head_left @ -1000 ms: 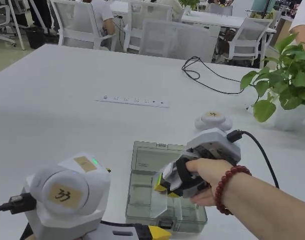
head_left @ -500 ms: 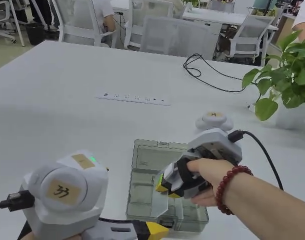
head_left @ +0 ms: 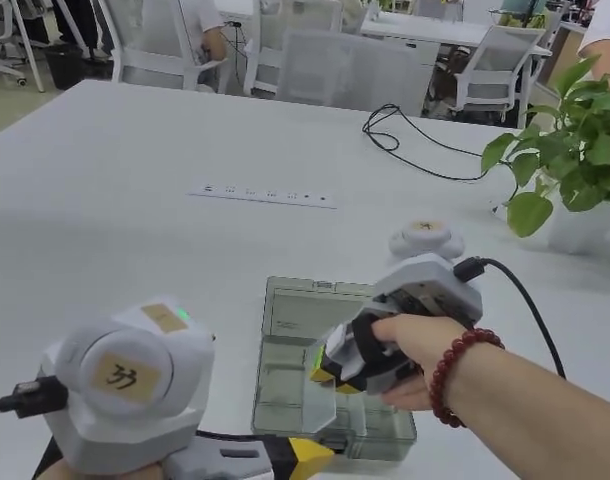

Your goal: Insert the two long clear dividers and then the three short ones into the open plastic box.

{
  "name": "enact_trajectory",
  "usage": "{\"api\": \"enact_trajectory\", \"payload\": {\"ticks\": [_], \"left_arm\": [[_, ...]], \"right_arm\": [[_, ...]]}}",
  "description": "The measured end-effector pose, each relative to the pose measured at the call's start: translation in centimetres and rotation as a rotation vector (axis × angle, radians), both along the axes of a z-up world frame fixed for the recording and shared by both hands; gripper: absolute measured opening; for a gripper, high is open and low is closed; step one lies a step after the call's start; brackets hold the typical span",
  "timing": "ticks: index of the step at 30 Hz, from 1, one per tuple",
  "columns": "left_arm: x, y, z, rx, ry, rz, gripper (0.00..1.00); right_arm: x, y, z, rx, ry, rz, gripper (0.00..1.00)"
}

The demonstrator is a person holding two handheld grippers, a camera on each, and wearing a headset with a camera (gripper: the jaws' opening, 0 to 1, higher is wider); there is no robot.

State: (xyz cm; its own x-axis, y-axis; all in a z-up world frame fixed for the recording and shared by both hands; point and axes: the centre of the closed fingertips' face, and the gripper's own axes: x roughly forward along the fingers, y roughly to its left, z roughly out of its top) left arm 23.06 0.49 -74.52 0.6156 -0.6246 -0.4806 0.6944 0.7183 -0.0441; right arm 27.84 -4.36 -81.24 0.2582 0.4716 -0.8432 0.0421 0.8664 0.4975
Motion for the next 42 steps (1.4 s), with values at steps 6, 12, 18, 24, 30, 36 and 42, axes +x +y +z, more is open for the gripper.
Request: {"api": "enact_trajectory", "payload": {"ticks": [6,12,18,24,30,36,42], "left_arm": [[0.1,0.28,-0.03,0.001,0.0,0.008,0.97],[0.13,0.29,-0.21,0.001,0.005,0.009,0.97],[0.24,0.22,-0.08,-0.004,0.003,0.011,0.96],[0.13,0.24,-0.13,-0.001,0.006,0.011,0.96],[0.11,0.14,-0.12,-0.001,0.007,0.008,0.96],[0.2,0.05,-0.06,-0.005,0.008,0.005,0.95],[0.18,0.03,-0.13,-0.005,0.011,0.003,0.95]], "right_arm": [[0.03,0.1,-0.01,-0.014,0.003,0.015,0.07],[0.03,0.41,-0.08,-0.087,-0.015,0.096,0.07],[0.06,0.66,0.01,-0.154,-0.031,0.173,0.07],[0.15,0.38,0.09,-0.159,-0.02,0.186,0.07],[0.18,0.41,0.08,-0.167,-0.017,0.201,0.07],[0.15,0.35,0.07,-0.172,-0.008,0.207,0.07],[0.08,0.55,-0.05,-0.206,-0.026,0.238,0.07]]}}
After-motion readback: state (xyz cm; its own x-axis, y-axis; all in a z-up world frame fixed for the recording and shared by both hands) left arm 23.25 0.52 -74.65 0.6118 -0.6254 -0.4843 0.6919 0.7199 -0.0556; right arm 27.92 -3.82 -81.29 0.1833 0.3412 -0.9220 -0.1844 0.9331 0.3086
